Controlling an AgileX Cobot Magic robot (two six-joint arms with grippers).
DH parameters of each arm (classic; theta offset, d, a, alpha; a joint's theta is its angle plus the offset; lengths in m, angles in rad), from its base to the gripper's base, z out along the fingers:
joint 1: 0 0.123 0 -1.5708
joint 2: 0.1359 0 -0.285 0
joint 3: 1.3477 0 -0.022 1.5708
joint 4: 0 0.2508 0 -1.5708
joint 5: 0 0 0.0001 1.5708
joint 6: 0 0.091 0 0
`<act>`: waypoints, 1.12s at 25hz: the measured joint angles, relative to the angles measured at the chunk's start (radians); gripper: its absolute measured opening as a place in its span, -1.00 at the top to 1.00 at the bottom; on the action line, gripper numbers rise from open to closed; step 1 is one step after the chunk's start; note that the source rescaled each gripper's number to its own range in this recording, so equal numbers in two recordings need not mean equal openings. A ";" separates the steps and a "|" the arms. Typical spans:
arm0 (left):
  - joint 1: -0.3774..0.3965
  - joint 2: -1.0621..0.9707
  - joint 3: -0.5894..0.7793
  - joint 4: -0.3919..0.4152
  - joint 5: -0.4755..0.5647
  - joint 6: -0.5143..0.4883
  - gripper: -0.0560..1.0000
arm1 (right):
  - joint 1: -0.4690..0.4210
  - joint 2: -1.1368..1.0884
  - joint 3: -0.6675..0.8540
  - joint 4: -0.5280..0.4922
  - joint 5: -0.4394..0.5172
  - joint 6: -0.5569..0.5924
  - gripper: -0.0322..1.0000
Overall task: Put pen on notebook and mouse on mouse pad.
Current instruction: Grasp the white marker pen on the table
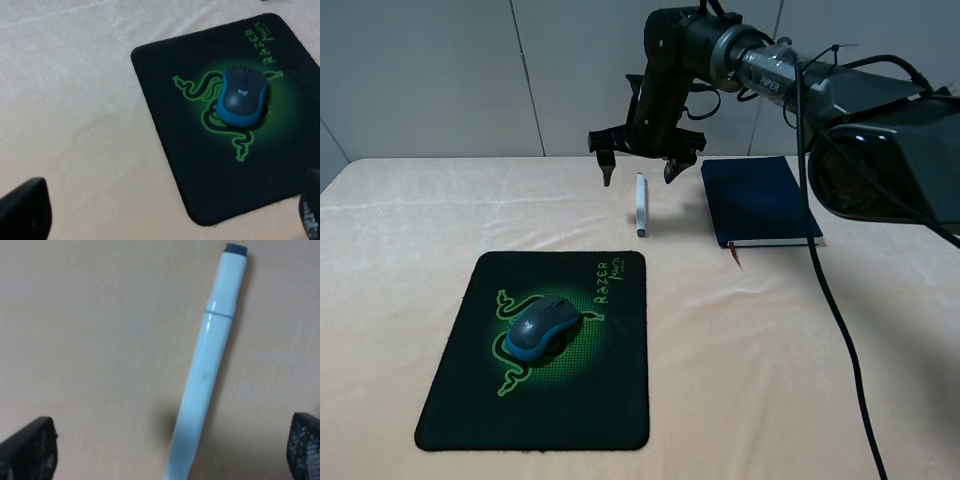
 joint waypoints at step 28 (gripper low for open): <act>0.000 0.000 0.000 0.000 0.000 0.000 -1.00 | 0.000 0.091 -0.010 -0.125 -0.060 0.016 -1.00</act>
